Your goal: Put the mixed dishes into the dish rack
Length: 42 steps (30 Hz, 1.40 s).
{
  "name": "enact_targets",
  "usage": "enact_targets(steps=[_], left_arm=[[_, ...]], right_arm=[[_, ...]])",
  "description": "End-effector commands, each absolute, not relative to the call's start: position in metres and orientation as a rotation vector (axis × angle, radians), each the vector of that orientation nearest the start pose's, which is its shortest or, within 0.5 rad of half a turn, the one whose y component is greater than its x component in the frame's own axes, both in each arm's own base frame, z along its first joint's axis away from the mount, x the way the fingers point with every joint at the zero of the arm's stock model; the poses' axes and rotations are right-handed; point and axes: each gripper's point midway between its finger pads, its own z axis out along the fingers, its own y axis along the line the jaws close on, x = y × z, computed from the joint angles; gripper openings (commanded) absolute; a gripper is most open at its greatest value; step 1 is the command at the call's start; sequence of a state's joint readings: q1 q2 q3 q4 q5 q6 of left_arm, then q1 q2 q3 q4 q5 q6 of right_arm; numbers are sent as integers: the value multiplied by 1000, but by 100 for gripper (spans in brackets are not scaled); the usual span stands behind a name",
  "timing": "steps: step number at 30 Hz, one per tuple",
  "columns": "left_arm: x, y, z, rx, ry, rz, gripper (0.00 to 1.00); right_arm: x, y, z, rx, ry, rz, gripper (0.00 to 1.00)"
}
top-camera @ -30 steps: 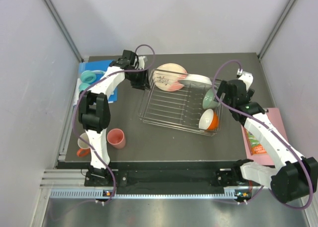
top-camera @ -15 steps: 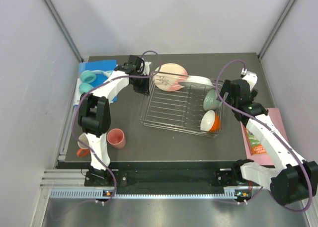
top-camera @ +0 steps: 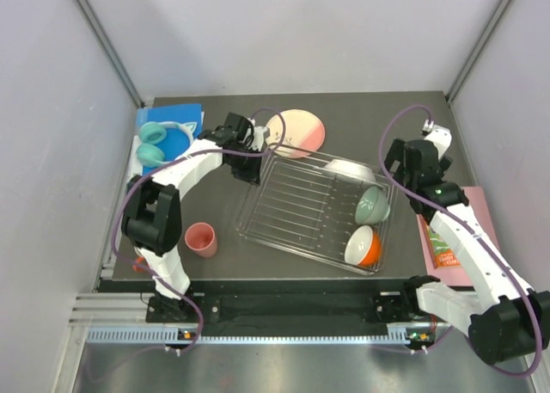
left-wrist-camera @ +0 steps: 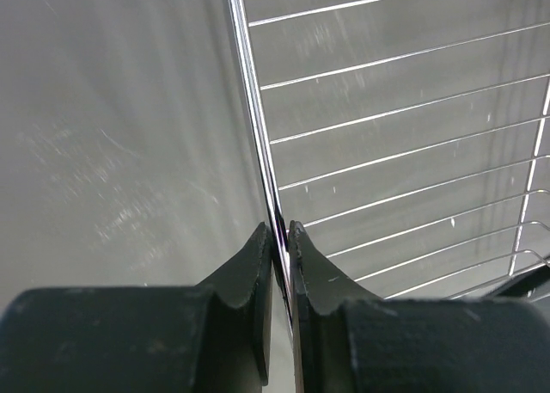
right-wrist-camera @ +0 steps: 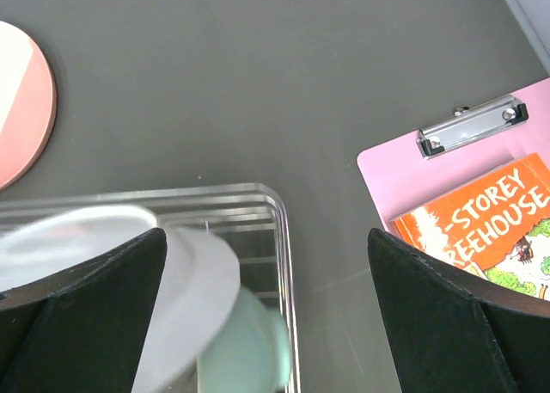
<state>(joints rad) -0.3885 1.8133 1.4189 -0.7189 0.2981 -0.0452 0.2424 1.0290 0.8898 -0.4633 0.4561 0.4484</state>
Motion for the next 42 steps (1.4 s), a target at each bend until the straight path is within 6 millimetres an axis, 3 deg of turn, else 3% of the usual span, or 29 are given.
enact_targets(steps=[1,7,10,14,20,27,32,42], left_arm=[[286,-189,80,748,2813,-585,0],[279,-186,85,720,2814,-580,6],[280,-184,88,701,2824,-564,25],[287,-180,94,697,2809,-517,38],[301,-181,107,675,2780,-515,41],[304,-181,99,669,2798,-504,40],[307,-183,98,663,2800,-518,40],[303,-178,99,697,2788,-486,39]], right_arm=[[314,7,207,501,2014,-84,100],[319,12,196,496,2054,-75,100],[319,13,180,493,2122,-101,100],[314,9,167,496,2170,-142,100],[308,8,155,493,2221,-147,100],[295,3,156,472,2241,-166,100],[288,-6,135,470,2320,-219,100],[319,-20,120,547,2353,-262,100]])
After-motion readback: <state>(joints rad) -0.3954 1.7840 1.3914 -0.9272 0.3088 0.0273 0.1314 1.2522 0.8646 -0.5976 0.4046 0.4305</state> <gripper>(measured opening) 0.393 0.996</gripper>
